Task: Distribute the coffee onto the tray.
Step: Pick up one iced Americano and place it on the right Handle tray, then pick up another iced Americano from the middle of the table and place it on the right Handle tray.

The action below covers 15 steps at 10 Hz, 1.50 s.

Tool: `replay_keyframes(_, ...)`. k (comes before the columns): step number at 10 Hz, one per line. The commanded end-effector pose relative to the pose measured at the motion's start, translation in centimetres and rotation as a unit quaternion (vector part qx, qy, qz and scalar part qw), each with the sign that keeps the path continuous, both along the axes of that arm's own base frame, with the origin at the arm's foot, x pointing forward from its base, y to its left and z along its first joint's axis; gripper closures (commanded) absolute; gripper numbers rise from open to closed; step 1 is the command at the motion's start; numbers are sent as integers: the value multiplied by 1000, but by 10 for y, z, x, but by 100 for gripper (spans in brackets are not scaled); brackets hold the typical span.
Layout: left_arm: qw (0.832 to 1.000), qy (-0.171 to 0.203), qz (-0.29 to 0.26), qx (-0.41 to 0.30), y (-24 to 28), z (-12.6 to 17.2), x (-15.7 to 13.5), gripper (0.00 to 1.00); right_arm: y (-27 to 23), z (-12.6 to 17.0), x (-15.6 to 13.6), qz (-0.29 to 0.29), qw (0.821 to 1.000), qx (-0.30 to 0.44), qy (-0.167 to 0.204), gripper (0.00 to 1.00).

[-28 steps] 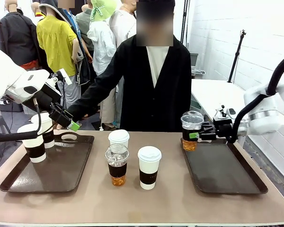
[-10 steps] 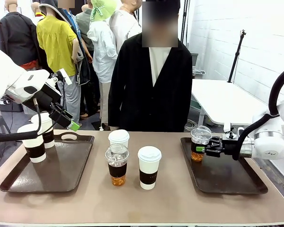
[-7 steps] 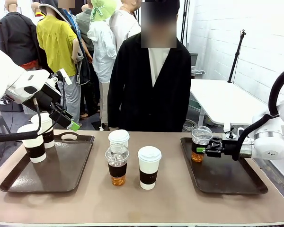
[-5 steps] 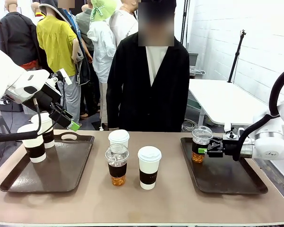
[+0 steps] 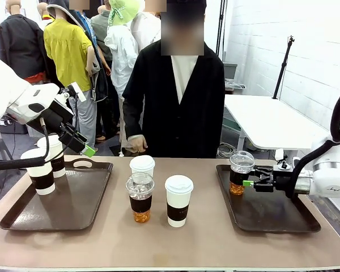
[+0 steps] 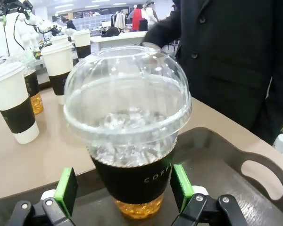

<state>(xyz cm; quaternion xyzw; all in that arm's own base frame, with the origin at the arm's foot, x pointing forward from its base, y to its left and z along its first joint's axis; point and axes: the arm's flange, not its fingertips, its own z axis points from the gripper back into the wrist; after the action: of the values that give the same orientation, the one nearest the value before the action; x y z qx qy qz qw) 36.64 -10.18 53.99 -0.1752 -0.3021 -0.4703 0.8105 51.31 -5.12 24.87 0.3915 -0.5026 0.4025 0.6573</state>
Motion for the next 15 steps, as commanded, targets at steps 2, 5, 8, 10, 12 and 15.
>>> replay_keyframes(2,1000,1,-5,-3,2,0,1,0,-5,8,-24,-25,999,20,11,0)
replay_keyframes(5,1000,1,-5,-3,2,0,1,0,-11,10,-41,-49,998,17,28,0)
replay_keyframes(8,1000,1,-5,-3,2,0,1,0,-11,3,-29,-19,1000,8,12,0)
replay_keyframes(10,1000,1,-5,-3,2,0,1,0,-11,3,-29,-19,1000,8,12,0)
replay_keyframes(12,1000,1,-5,-3,2,0,1,0,-11,3,-29,-19,1000,8,12,0)
replay_keyframes(15,1000,1,-5,-3,2,0,1,0,-11,3,-29,-19,1000,8,12,0)
